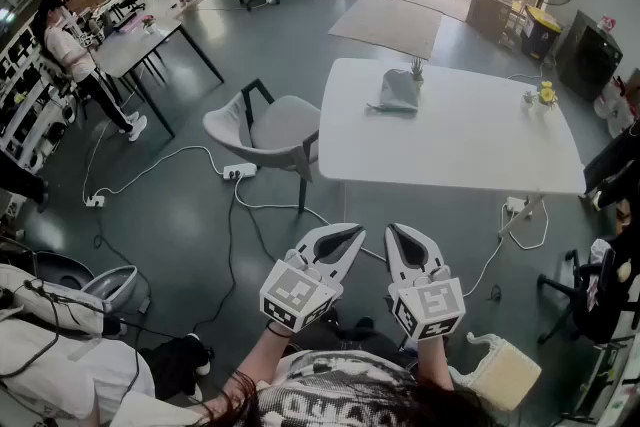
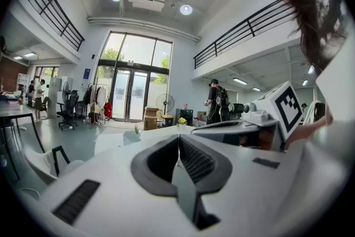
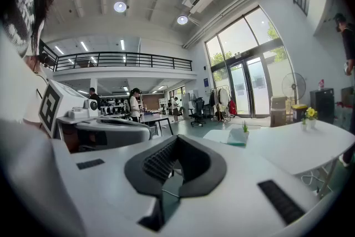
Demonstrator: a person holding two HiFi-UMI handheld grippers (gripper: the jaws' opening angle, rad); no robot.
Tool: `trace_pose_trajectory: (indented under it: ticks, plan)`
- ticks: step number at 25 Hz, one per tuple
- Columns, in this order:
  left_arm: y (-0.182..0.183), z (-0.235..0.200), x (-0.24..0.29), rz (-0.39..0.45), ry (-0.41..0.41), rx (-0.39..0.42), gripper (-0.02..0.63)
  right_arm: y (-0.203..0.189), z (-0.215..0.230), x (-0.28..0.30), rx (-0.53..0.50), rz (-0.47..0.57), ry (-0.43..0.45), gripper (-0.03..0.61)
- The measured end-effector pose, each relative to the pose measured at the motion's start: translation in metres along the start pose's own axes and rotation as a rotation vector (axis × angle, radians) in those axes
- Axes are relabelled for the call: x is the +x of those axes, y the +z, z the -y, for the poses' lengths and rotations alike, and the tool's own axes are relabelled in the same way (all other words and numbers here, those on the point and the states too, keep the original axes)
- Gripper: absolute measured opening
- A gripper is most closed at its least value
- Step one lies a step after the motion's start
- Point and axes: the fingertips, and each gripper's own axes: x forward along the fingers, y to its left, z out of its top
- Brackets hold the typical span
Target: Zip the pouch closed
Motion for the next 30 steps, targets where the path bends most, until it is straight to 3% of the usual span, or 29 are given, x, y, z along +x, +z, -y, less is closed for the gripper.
trace_pose_trajectory:
  ticks: [30]
  plan:
    - [-0.028, 0.019, 0.039, -0.063, 0.038, -0.014, 0.012, -0.025, 0.063, -0.009, 0.083, -0.003, 0.013, -0.003]
